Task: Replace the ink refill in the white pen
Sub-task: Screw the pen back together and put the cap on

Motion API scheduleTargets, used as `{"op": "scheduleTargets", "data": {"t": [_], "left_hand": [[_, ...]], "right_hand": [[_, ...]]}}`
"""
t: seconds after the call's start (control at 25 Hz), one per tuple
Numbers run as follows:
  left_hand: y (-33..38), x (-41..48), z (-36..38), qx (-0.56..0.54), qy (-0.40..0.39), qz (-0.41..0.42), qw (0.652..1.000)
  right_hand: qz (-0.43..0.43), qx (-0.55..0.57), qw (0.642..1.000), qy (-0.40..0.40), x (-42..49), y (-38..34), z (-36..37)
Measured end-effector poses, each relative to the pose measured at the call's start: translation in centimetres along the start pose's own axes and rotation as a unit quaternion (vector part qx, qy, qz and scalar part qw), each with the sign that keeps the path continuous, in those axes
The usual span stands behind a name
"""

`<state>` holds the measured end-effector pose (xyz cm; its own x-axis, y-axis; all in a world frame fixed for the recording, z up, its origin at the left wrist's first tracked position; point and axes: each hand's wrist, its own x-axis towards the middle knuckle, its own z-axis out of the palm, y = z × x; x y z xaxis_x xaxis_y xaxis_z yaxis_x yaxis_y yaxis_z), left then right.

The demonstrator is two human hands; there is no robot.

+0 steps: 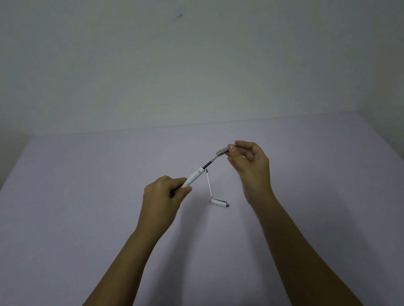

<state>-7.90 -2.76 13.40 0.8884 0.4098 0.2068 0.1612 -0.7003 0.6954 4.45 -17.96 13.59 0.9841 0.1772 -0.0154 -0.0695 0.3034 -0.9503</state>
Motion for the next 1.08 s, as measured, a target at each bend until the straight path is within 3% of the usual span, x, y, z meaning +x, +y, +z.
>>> {"op": "scheduleTargets", "data": {"t": [0.36,0.8,1.08], "left_hand": [[-0.1,0.2,-1.4,0.006,-0.037,0.046,0.998],[0.5,0.4,-2.7,-0.116,-0.032,0.005,0.993],[0.9,0.0,-3.7,-0.058,0.029,0.120,0.991]], "right_hand": [[-0.037,-0.126,0.988,-0.085,-0.8,-1.0,-0.9],[-0.096,-0.211,0.951,-0.203,-1.6,-2.4,-0.9],[-0.193,-0.312,0.908,-0.201,-2.2,-3.6,-0.1]]}}
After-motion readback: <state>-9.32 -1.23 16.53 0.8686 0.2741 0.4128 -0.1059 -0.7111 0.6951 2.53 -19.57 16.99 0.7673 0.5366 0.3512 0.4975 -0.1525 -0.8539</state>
